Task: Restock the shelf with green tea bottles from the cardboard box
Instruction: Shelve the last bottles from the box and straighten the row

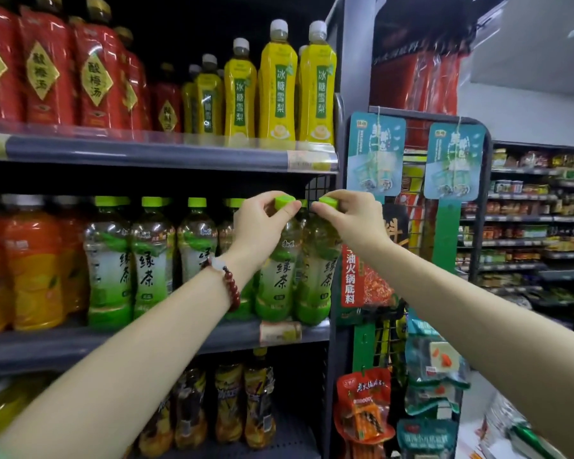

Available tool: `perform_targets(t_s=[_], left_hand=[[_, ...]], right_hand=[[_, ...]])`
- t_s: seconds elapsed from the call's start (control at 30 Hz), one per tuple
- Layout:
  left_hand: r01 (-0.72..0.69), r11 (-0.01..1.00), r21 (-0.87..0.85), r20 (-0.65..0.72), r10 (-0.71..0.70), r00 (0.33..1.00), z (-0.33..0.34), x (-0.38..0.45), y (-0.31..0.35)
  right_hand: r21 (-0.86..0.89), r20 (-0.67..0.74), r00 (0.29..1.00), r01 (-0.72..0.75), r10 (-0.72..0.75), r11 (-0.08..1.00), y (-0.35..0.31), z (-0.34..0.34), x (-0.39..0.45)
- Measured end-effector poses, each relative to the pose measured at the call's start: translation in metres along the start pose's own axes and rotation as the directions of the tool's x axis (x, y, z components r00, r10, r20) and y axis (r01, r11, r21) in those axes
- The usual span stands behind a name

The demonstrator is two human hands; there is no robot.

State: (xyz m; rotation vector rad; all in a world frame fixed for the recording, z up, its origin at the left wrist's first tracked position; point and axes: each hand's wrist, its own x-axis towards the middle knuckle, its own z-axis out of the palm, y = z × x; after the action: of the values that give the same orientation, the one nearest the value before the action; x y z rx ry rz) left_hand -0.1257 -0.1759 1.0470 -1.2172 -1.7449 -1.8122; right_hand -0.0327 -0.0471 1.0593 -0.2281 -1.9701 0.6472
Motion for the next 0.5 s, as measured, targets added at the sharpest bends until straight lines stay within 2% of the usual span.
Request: perform_targets(t_s=[0.1,0.17,0.23,0.4,0.5], left_hand=[[-0.017,0.999,0.051,-0.077,0.020,0.997,0.014,-0.004,-0.004],[-0.037,0.995,0.088,-0.077,0.044,0.996,0.021,-0.008,-0.013],[-0.036,0.991,0.129,-0.026,0.040,0.999,0.026,-0.013,-0.025],[0.012,0.999,0.037,0.071,-0.015,0.997,0.020,-0.022,-0.040],[0.077,0.996,0.038,0.178,-0.083,0.981,0.013,-0.036,-0.055]], right_hand=[[0.023,-0.032,0.998,-0.046,0.046,0.999,0.009,0.007,-0.002],[0.022,-0.077,0.995,-0.057,0.059,0.998,0.015,0.013,-0.007],[0.031,-0.118,0.991,-0.052,0.056,0.998,0.019,0.019,-0.013],[0.101,-0.158,0.987,-0.025,0.041,0.995,0.021,0.036,-0.022],[0.125,-0.167,0.985,-0.014,0.035,0.992,0.025,0.044,-0.029]])
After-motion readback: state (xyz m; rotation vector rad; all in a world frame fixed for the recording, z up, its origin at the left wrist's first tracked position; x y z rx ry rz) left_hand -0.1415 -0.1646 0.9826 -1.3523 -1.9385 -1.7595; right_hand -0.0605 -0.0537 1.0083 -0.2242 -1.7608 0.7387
